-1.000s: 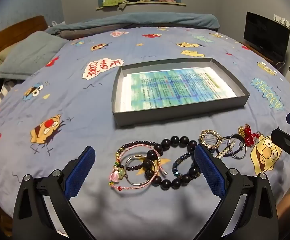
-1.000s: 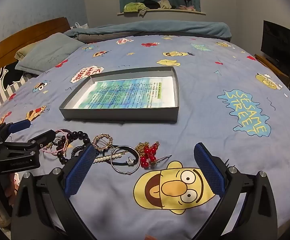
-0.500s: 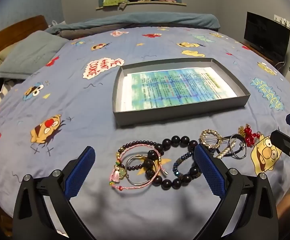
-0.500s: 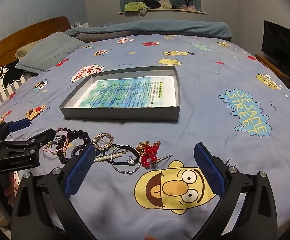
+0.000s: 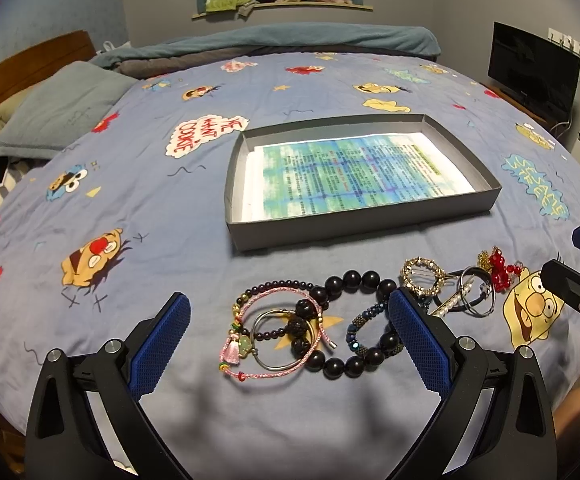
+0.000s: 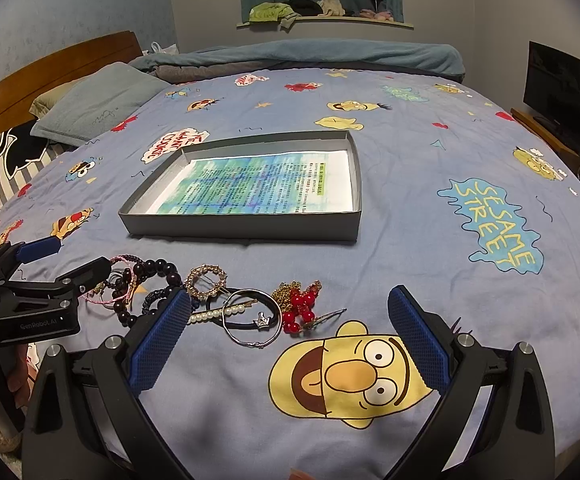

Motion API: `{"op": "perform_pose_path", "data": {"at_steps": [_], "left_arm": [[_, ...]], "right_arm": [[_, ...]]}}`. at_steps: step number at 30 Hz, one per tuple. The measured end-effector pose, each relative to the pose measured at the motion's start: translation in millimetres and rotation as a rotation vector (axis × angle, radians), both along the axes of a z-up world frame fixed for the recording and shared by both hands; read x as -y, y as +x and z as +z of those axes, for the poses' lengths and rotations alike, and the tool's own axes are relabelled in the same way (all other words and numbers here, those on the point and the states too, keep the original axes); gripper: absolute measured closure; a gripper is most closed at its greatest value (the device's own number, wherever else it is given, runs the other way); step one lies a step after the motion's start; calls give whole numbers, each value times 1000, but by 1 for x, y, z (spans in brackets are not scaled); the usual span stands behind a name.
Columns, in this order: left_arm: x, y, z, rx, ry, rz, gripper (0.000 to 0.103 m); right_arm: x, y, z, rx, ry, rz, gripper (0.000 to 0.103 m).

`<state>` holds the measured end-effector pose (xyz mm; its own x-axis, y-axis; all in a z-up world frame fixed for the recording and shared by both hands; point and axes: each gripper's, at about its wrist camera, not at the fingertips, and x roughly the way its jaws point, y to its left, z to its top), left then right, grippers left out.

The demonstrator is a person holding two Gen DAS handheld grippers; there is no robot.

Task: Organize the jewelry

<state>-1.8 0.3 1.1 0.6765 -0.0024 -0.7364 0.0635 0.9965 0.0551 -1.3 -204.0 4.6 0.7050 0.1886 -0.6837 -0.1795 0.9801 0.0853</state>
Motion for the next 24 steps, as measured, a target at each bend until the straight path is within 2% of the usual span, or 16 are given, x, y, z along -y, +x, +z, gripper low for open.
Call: {"op": "perform_pose_path", "data": {"at_steps": [24], "left_arm": [[4, 2, -2, -3, -1, 1, 4]], "right_arm": [[0, 0, -1, -1, -2, 1, 6]]}}
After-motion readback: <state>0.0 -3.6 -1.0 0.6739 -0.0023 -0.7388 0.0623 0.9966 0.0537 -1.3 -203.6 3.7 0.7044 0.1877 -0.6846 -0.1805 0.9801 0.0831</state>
